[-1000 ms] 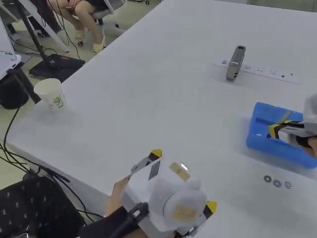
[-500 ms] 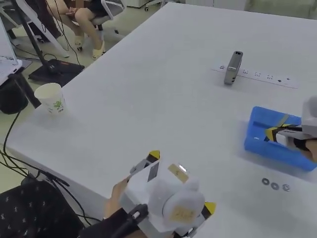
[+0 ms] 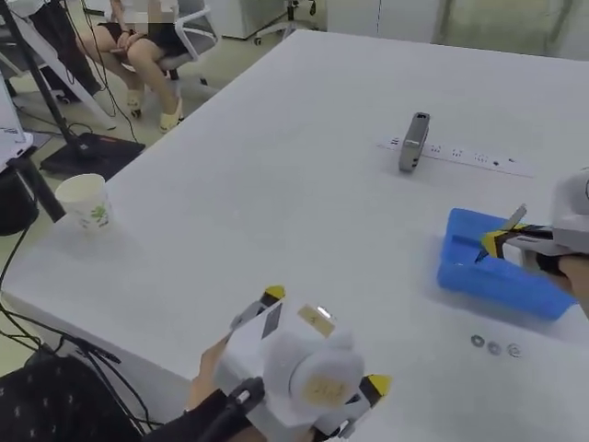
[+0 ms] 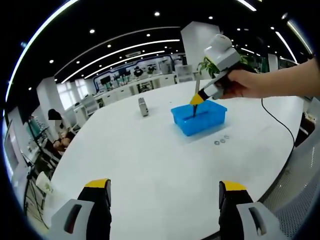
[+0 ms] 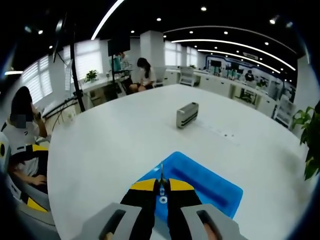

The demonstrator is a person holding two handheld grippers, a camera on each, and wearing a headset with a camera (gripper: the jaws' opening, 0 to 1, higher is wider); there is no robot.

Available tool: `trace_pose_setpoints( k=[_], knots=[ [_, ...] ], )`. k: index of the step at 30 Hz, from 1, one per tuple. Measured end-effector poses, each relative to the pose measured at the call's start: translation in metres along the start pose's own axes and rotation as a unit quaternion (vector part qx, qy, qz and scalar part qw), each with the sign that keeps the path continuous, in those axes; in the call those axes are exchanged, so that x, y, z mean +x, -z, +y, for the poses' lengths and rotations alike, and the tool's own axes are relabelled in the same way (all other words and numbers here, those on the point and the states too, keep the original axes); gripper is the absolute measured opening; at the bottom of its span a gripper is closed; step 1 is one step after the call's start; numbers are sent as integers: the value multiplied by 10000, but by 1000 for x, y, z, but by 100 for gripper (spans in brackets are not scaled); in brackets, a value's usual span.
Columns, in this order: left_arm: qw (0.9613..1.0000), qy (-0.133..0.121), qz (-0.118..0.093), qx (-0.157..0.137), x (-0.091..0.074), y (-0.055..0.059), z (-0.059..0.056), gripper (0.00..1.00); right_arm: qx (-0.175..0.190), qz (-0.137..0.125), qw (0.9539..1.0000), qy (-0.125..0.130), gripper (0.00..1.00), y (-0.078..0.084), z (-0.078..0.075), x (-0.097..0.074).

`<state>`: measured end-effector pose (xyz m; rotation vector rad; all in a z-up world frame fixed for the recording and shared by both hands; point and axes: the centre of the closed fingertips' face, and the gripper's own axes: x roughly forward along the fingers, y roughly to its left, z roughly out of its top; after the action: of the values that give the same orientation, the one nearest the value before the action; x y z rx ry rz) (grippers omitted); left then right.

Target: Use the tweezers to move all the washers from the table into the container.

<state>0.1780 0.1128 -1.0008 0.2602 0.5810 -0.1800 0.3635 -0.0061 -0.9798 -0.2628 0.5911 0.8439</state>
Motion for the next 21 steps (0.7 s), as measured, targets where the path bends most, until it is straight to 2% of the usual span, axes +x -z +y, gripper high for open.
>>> trace_pose_setpoints(
  k=[3,10,21],
  knots=[
    [10000,10,-6,26,0,-1,-1,92,-44,-65,10000,-4,3,-3,2,-8],
    [10000,31,-55,-21,0,-2,-2,92,-47,-120,9999,-18,3,5,7,-22],
    [9999,4,-116,-99,1,-5,0,91,35,-48,9999,-101,3,25,18,-29]
  ],
)
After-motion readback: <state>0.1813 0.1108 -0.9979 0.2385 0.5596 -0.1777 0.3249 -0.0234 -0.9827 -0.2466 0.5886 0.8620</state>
